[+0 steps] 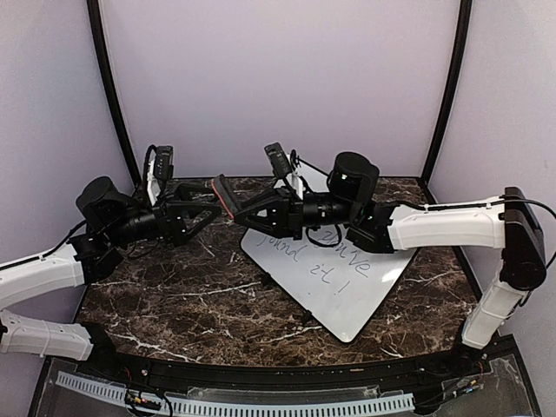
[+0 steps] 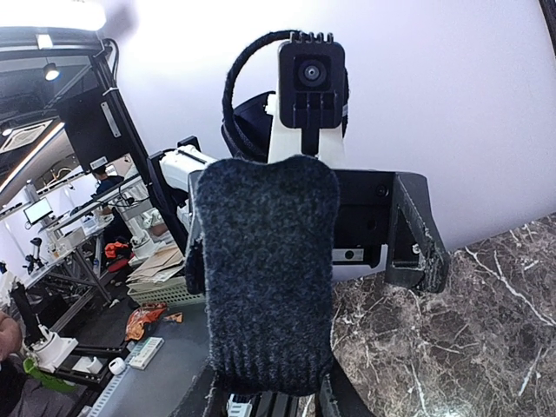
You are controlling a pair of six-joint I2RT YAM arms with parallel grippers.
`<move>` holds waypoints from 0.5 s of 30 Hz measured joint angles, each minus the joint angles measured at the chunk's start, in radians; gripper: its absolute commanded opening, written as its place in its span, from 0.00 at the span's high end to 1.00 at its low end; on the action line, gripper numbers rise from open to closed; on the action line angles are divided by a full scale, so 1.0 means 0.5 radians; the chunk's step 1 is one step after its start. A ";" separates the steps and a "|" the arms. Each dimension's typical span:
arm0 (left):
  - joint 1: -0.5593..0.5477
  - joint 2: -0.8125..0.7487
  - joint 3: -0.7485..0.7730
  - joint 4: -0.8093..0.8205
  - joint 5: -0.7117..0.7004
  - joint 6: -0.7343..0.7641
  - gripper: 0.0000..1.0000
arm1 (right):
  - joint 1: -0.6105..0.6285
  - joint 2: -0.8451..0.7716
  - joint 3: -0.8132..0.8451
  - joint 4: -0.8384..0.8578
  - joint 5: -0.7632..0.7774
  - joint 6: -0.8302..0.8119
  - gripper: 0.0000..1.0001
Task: Erase the whiteboard
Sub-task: Pass from the right arm to the left
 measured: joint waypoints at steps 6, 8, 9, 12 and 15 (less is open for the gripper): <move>0.000 0.051 -0.003 0.146 0.007 -0.063 0.07 | 0.014 0.001 -0.006 0.070 0.075 0.018 0.73; 0.000 0.065 -0.003 0.168 0.006 -0.070 0.09 | 0.024 0.001 -0.006 0.070 0.101 0.012 0.73; 0.000 0.072 -0.003 0.182 0.006 -0.075 0.10 | 0.029 0.002 -0.006 0.070 0.113 0.011 0.73; -0.001 0.092 -0.003 0.218 0.007 -0.089 0.13 | 0.044 0.012 -0.006 0.071 0.140 0.004 0.73; -0.002 0.113 -0.003 0.246 0.006 -0.098 0.20 | 0.056 0.033 -0.006 0.071 0.156 0.002 0.73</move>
